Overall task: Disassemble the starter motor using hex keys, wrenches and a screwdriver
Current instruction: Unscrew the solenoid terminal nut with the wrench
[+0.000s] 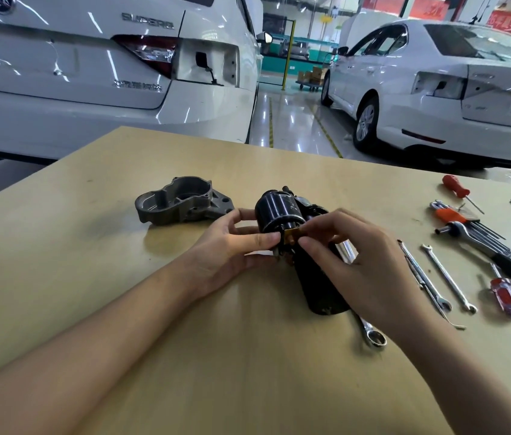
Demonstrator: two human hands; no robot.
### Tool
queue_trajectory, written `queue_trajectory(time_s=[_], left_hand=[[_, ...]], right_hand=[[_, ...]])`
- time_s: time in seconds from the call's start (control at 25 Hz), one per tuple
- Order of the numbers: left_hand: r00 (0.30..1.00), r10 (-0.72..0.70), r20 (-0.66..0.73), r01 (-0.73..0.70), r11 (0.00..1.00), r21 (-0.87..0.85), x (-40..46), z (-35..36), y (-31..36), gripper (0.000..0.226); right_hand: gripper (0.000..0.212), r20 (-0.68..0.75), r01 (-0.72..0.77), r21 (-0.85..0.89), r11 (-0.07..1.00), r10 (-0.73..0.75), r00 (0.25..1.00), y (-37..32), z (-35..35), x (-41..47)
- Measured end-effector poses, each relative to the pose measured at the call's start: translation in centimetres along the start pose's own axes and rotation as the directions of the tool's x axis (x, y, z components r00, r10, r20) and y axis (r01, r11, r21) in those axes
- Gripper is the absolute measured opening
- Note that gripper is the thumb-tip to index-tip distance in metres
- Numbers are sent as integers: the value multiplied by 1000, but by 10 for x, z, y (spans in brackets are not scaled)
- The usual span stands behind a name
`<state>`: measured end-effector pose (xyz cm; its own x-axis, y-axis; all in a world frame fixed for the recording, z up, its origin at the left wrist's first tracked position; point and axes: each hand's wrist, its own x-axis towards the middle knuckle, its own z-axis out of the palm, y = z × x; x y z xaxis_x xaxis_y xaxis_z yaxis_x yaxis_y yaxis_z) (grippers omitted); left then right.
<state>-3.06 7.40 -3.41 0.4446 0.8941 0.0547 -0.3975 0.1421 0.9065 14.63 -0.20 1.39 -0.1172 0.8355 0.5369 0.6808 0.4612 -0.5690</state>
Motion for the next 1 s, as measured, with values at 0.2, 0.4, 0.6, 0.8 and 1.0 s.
queue_trajectory(time_s=[0.2,0.4,0.6,0.8,1.0], left_hand=[[999,26,-25,-26,1000,-1,-2,4,-1,54],[996,56,-69,-55,998,10,-1,5,-1,60],[996,47,-73,-47,999,13,-2,7,-2,52],[997,31,-64,-31,999,-7,-3,11,2,51],[998,23,-64,-25,999,-30,-3,14,3,45]], right_hand=[[6,5,-91,-23,996,91,996,2,4,3],[12,229,-130,83,988,108,967,-1,-3,13],[3,349,-140,342,929,13,937,5,-17,11],[11,247,-258,571,779,136,959,16,-14,9],[23,-76,-104,58,993,108,991,17,6,3]])
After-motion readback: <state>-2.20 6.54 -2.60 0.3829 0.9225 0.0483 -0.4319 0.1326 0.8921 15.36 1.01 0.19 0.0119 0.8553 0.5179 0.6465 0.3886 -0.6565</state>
